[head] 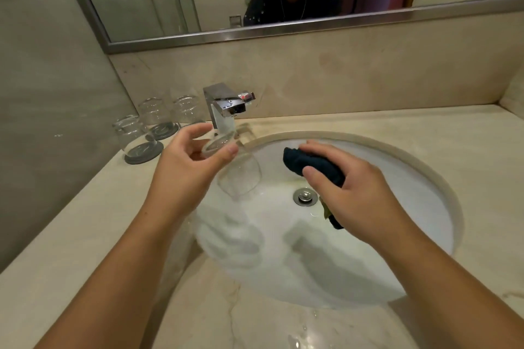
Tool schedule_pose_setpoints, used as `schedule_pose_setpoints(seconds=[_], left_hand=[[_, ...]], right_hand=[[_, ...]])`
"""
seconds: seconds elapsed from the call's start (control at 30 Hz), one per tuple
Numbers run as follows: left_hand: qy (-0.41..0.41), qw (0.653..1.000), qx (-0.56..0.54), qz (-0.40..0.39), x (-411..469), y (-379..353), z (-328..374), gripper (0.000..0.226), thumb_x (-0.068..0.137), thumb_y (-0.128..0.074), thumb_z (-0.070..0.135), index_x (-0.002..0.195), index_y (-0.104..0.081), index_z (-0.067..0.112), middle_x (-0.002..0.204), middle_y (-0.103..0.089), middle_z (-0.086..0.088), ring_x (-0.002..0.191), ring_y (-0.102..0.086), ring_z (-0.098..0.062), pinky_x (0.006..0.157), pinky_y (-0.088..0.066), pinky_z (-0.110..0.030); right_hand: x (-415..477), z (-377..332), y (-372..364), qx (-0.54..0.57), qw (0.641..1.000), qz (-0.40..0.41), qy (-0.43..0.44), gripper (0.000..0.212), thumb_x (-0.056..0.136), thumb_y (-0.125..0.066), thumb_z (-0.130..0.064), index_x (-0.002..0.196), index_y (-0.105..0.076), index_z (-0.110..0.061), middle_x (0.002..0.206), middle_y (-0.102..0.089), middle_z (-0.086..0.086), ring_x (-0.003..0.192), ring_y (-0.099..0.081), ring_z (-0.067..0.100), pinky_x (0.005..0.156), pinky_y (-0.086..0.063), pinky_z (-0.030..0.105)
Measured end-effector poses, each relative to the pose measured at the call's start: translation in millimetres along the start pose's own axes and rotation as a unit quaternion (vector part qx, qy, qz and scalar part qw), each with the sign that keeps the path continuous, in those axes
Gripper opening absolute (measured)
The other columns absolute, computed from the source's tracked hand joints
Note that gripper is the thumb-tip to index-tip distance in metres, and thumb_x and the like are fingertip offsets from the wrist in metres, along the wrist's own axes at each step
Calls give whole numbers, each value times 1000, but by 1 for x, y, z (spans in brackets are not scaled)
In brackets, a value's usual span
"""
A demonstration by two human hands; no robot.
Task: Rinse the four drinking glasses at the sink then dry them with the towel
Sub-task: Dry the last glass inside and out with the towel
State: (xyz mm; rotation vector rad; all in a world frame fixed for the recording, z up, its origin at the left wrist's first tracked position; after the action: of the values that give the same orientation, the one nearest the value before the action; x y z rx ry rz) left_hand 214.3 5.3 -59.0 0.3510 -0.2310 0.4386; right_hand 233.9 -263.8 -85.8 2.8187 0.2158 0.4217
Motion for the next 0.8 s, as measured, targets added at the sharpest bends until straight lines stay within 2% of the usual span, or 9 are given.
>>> schedule_pose_setpoints(seconds=[0.03, 0.1, 0.17, 0.23, 0.33, 0.43, 0.5, 0.67, 0.8], left_hand=[[-4, 1000, 12, 15, 5, 9, 0, 54, 79, -88, 39, 128, -64, 36, 114, -75, 5, 98, -74, -5, 84, -56, -20], [0, 998, 29, 48, 18, 29, -8, 54, 79, -89, 38, 126, -64, 35, 120, -73, 5, 101, -74, -6, 90, -59, -27], [9, 995, 52, 80, 34, 49, -19, 54, 80, -89, 37, 127, -63, 32, 121, -72, 6, 99, -73, -6, 93, -60, -32], [11, 990, 90, 104, 50, 63, -27, 54, 80, -90, 39, 126, -62, 34, 122, -71, 6, 106, -71, -14, 100, -58, -43], [13, 984, 135, 119, 73, 74, -36, 57, 79, -90, 40, 128, -60, 33, 123, -69, 3, 109, -68, -20, 100, -56, -46], [8, 978, 171, 124, 92, 76, -38, 57, 80, -89, 38, 129, -61, 29, 121, -69, 2, 109, -67, -22, 99, -56, -45], [7, 975, 184, 123, 103, 74, -41, 56, 82, -88, 34, 130, -61, 25, 122, -67, 0, 112, -66, -24, 101, -55, -44], [21, 969, 215, 121, 122, 74, -49, 53, 86, -84, 36, 132, -60, 27, 136, -65, -6, 120, -65, -27, 102, -55, -46], [20, 964, 241, 109, 127, 69, -51, 51, 87, -83, 37, 132, -60, 26, 137, -64, -6, 121, -64, -29, 102, -54, -46]], right_hand=[[0, 3, -4, -14, 1000, -15, 1, 34, 100, -68, -25, 127, -70, -46, 134, -67, -24, 71, -62, -1, 73, -50, 25], [1, 5, -10, -39, 998, -38, 4, 33, 101, -66, -27, 129, -69, -45, 148, -55, -28, 94, -61, -3, 86, -46, 27], [0, 4, -16, -62, 996, -63, 15, 31, 103, -63, -27, 128, -68, -44, 147, -52, -28, 129, -53, -5, 97, -42, 24], [-1, 3, -23, -80, 993, -87, 27, 28, 105, -61, -27, 126, -67, -45, 145, -52, -26, 146, -32, -14, 107, -38, 20], [-2, 5, -30, -80, 989, -118, 28, 27, 105, -60, -30, 124, -66, -48, 137, -45, -39, 144, -33, -12, 101, -49, 32], [-2, 5, -33, -89, 986, -135, 40, 26, 105, -60, -32, 123, -66, -49, 125, -39, -52, 137, -36, -16, 94, -46, 26], [-2, 5, -31, -90, 986, -132, 47, 26, 105, -60, -32, 122, -66, -50, 125, -41, -50, 131, -38, -19, 92, -43, 20], [1, 8, -29, -77, 988, -125, 38, 24, 104, -61, -31, 119, -68, -49, 123, -49, -44, 117, -52, -8, 80, -44, 16], [2, 10, -30, -79, 988, -127, 34, 25, 103, -61, -32, 119, -67, -50, 123, -49, -44, 114, -54, -7, 77, -42, 13]])
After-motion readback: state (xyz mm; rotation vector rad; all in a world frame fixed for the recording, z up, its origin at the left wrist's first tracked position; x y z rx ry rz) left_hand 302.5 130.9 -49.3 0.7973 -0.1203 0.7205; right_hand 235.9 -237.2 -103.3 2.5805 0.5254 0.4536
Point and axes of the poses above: each hand's wrist, its own x-axis towards the middle knuckle, its own y-axis out of the back of the hand, z = x × y, the point moved 8 cm from there along x, towards the middle knuckle
